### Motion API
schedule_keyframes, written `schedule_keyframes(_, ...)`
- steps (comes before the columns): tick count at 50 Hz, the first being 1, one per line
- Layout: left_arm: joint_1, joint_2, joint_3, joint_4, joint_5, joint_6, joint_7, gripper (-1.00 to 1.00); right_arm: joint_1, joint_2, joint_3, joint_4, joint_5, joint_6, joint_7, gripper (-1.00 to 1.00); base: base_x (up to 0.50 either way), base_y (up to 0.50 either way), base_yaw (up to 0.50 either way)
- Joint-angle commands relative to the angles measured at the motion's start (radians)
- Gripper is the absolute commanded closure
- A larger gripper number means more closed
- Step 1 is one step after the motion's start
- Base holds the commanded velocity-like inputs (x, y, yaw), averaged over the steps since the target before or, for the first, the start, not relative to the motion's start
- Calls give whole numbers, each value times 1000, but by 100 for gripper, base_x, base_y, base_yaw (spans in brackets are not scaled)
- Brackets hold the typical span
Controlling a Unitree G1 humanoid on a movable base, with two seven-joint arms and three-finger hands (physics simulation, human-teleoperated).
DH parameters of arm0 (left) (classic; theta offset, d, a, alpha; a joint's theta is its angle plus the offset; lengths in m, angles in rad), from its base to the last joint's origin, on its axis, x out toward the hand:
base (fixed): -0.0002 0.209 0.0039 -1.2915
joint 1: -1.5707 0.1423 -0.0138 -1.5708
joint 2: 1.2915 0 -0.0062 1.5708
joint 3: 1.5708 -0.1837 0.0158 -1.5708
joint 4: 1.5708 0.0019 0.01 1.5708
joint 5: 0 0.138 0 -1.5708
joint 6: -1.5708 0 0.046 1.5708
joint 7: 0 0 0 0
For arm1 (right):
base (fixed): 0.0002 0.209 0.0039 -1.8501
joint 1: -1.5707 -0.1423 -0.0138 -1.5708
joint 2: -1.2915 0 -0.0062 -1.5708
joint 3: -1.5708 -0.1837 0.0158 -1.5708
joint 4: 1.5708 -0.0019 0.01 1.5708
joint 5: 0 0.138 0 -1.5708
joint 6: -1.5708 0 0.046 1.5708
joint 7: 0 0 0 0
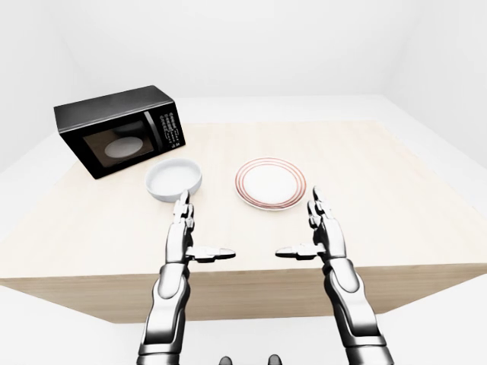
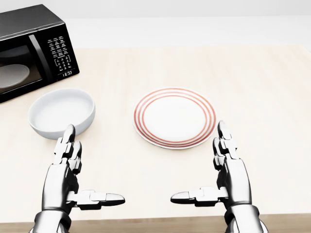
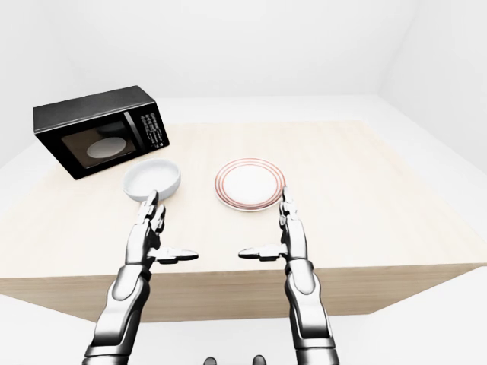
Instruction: Pick up the white bowl and put it on the plate.
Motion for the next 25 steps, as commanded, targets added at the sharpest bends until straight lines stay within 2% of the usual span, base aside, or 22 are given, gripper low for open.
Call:
schedule_keyframes(1, -5, 12, 24, 10, -12, -3, -21, -100, 5, -10, -18, -6, 11, 3, 29, -100, 0, 0, 0)
schedule_keyframes(10, -4, 12, 23, 5, -12, 1, -20, -100, 5, -10, -18, 1, 3, -4, 24, -100, 0, 0, 0)
schedule_keyframes(12, -4, 12, 24, 8, -13, -1, -21, -100, 4, -10, -14, 19, -12, -19, 19, -100, 0, 0, 0)
schedule_keyframes(16, -5, 12, 24, 8, -13, -1, -22, -100, 3, -9, -9, 20, -25, -22, 13, -100, 0, 0, 0)
schedule_keyframes(20, -5, 12, 24, 3, -13, 5, -22, -100, 3, -7, -3, 16, -36, -17, 9, -100, 0, 33, 0)
schedule_keyframes(25, -6, 12, 24, 8, -13, 0, -22, -100, 2, -7, -2, 40, -38, -37, 12, -100, 0, 46, 0)
